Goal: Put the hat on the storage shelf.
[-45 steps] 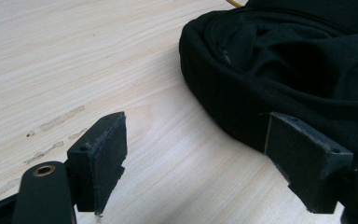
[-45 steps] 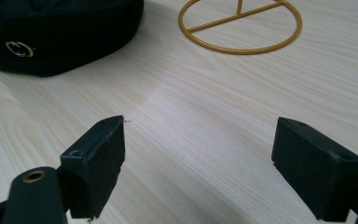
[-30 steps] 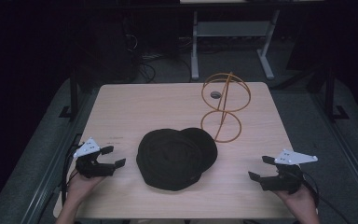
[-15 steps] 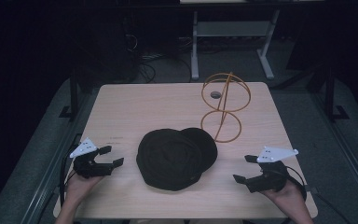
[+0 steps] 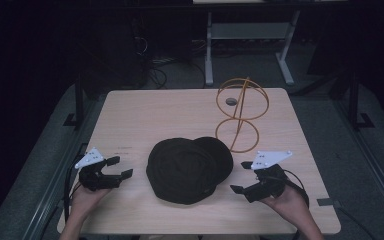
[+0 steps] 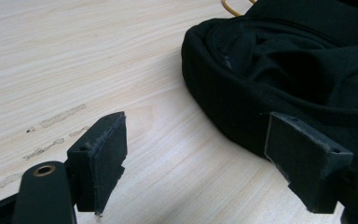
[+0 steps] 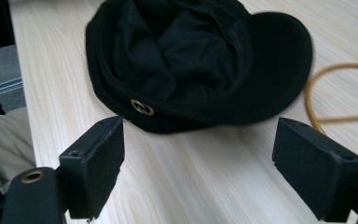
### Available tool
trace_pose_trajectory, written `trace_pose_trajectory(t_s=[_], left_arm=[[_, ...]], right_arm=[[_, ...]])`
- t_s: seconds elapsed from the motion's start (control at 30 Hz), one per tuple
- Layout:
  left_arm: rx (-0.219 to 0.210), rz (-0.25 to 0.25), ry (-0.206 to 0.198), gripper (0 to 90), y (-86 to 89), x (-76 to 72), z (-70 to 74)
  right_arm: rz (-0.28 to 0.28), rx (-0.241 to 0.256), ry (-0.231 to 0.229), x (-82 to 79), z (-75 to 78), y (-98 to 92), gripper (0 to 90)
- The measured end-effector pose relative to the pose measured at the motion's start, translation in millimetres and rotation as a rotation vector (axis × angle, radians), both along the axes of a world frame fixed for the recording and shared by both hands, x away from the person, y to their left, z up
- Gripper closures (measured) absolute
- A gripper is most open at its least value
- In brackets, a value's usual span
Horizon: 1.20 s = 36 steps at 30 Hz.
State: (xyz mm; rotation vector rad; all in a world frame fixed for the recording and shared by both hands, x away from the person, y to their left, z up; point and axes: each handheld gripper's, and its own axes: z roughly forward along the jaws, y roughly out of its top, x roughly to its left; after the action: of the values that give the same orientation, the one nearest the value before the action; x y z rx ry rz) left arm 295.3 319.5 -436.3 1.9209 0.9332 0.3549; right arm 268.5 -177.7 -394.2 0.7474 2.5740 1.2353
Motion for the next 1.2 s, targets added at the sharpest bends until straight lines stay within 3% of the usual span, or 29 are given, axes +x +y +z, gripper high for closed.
trace_pose_trajectory(t_s=[0.27,0.67,1.2], left_arm=[[0.001,0.002,0.002,20.7,0.4,0.5,-0.4],[-0.001,0.004,-0.001,20.7,1.1,0.1,0.1],[-0.001,0.006,-0.002,20.7,2.5,0.4,0.1]], right_arm=[[0.058,-0.001,-0.004,5.2,6.1,25.4,17.0],[0.132,-0.043,-0.016,9.7,7.8,57.9,22.3],[0.244,-0.078,-0.015,11.4,5.5,98.7,39.5]])
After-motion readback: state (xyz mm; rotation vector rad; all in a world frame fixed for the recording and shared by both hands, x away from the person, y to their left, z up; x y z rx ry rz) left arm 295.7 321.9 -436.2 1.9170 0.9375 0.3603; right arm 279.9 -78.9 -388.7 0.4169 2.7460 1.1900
